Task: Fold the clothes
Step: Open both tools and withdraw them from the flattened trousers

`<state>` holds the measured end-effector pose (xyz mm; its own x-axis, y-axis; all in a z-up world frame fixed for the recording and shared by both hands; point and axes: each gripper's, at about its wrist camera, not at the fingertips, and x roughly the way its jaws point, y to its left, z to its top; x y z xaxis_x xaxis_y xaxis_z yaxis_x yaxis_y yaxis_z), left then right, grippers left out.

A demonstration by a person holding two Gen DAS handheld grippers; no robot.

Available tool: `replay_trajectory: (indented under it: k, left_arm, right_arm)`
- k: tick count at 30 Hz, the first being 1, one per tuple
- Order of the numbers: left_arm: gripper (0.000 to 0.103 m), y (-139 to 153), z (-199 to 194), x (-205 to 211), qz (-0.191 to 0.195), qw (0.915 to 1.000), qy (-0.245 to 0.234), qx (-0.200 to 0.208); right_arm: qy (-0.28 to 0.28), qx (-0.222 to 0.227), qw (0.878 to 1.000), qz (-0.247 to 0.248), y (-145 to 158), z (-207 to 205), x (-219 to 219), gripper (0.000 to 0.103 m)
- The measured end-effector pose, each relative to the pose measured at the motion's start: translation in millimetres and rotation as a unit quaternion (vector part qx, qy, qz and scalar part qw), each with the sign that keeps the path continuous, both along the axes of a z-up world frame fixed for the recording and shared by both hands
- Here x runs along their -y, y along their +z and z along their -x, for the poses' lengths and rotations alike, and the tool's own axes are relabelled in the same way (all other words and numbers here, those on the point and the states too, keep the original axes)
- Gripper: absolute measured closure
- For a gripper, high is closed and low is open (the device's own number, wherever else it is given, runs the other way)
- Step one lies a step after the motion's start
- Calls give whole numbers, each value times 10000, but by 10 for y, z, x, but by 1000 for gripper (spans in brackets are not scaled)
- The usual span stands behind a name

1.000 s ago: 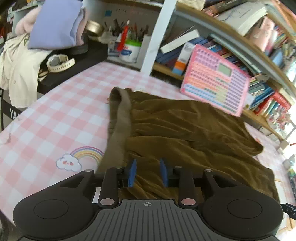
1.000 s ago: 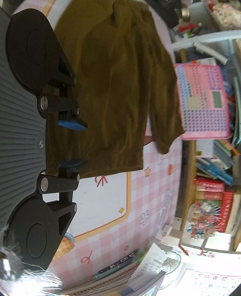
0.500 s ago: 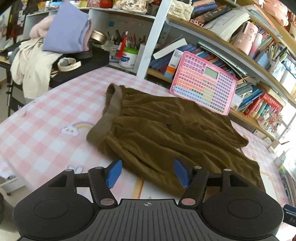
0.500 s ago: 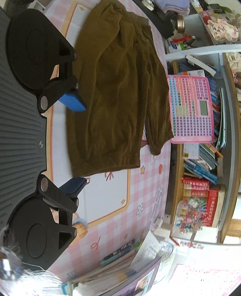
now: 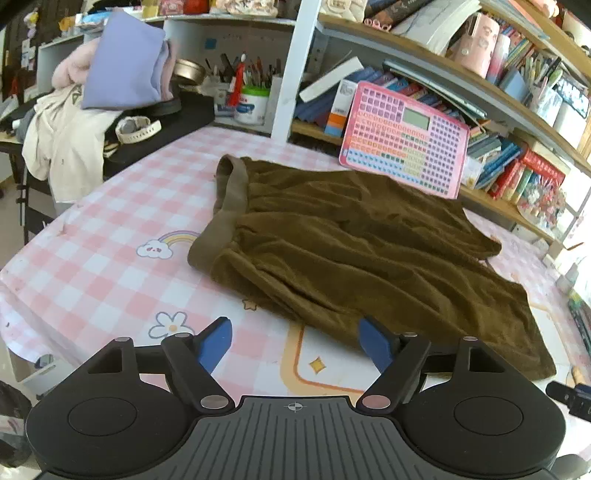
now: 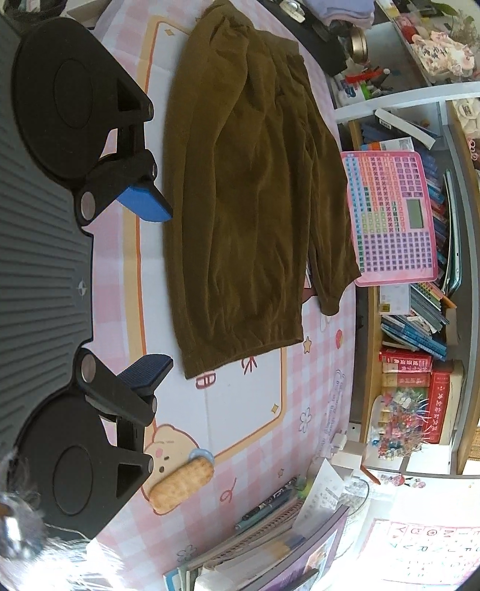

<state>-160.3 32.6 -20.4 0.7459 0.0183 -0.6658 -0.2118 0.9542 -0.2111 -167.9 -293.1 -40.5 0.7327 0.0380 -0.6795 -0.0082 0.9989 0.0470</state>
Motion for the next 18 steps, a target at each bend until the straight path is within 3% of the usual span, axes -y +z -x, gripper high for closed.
replay_trajectory:
  k: [18]
  left_arm:
    - [24,-44,-213,-418,86,9984,-563,22]
  right_arm:
    - [-412,66,9990,152,111,79,-520,24]
